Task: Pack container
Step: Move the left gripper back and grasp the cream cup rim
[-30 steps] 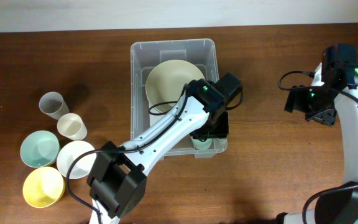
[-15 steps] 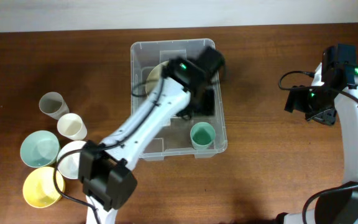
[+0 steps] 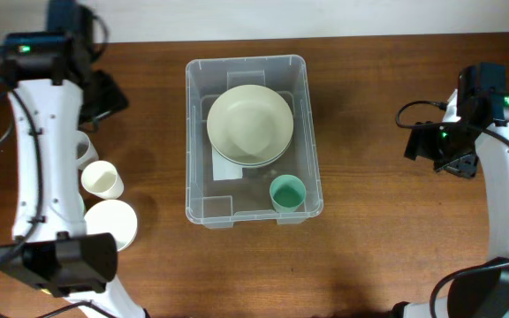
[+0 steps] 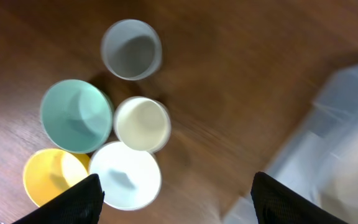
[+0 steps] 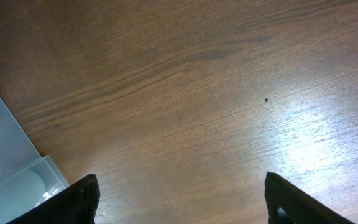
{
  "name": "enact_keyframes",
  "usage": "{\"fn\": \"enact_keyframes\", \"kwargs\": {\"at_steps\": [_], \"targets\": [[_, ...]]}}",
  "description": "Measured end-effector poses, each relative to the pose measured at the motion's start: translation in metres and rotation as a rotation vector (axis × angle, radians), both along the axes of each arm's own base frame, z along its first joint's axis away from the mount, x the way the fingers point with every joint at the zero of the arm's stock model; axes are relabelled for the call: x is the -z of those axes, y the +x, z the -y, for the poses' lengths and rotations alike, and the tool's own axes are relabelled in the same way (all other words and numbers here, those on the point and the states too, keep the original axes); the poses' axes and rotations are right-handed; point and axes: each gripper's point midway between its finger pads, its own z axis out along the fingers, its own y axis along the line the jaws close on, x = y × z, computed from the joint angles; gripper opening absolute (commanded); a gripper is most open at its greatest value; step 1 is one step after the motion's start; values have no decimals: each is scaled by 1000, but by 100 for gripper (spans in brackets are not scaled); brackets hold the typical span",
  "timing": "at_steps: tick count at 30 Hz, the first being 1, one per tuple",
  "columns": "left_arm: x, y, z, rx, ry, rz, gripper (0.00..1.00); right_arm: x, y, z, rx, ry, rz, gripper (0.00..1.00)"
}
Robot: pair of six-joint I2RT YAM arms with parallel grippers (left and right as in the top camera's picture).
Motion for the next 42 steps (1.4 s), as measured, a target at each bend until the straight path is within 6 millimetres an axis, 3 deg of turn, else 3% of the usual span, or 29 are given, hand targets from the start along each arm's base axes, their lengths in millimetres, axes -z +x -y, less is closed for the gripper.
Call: {"fn": "enact_keyframes", "kwargs": {"at_steps": [5,9,13,18,19,20,28,29,37,42], "targets": [[53,-5,-20,4,-27,-101,79,0,0,0,0,0,-1,80],[112,-14,-16,31,-58,-194,79,0,0,0,0,0,0,80],[157,-24,-12,54,-73,-239,78,0,0,0,0,0,-1,80],[186,-34,-10,75,-77,-262,66,0,-1,0,1,1,-5,80],[188,-34,-10,77,-77,-265,66,1,-1,0,0,1,-5,80],[191,-35,-10,83,-76,-265,56,1,-2,0,0,2,-7,80],[195,-31,-11,90,-73,-248,15,1,-3,-1,0,3,-13,80],[195,-30,-11,91,-71,-242,1,1,-3,-1,1,3,-13,80],[191,-17,-10,99,-68,-194,0,1,-3,-1,0,2,-13,80],[152,-5,14,168,-72,-156,0,1,-4,-1,0,3,-15,80]]}}
